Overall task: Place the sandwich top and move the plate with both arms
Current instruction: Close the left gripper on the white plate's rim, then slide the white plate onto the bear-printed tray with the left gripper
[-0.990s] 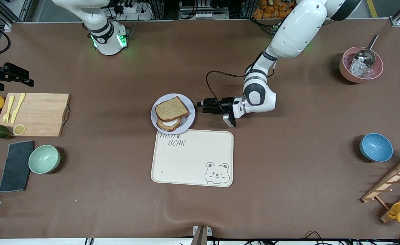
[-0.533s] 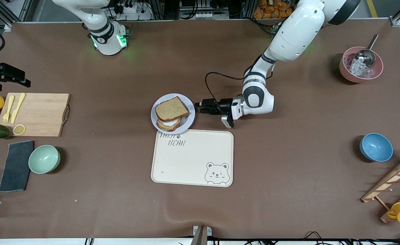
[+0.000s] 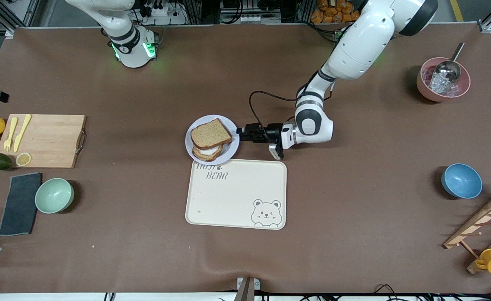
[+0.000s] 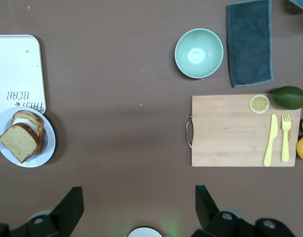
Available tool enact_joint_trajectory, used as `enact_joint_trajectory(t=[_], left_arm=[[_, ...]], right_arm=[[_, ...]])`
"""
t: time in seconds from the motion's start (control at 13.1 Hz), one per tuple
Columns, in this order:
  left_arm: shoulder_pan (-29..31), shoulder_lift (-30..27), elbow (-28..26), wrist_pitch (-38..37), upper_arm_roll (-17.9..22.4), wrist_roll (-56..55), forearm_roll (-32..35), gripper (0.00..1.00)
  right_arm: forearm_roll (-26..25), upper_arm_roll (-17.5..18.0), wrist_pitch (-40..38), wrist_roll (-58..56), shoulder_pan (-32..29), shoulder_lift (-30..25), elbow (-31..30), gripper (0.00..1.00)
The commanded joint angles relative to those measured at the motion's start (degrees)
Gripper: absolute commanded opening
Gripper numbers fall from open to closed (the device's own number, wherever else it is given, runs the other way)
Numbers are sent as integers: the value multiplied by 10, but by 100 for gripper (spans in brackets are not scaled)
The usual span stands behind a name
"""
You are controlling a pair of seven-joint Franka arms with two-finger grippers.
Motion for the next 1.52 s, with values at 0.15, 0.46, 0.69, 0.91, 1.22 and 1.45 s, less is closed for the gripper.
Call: enact_joint_trajectory(t=[0.15, 0.46, 0.69, 0.91, 1.22, 1.45], left_arm=[[-23, 50, 47, 5, 0, 26, -42, 53], [-24, 52, 49, 5, 1, 28, -47, 33], [-24, 61, 53, 5, 1, 45, -48, 21], [-22, 62, 56, 5, 1, 48, -45, 8], [-17, 57, 55, 5, 1, 69, -46, 0], [-9, 50, 48, 2, -10, 79, -48, 0]], right_arm=[[6, 11, -16, 4, 1, 5, 25, 100], [9, 11, -14, 5, -1, 7, 25, 100], [1, 11, -14, 8, 2, 7, 24, 100], [2, 13, -15, 7, 4, 8, 22, 100], [3, 13, -15, 7, 5, 8, 22, 100], [3, 13, -15, 7, 5, 9, 21, 100]])
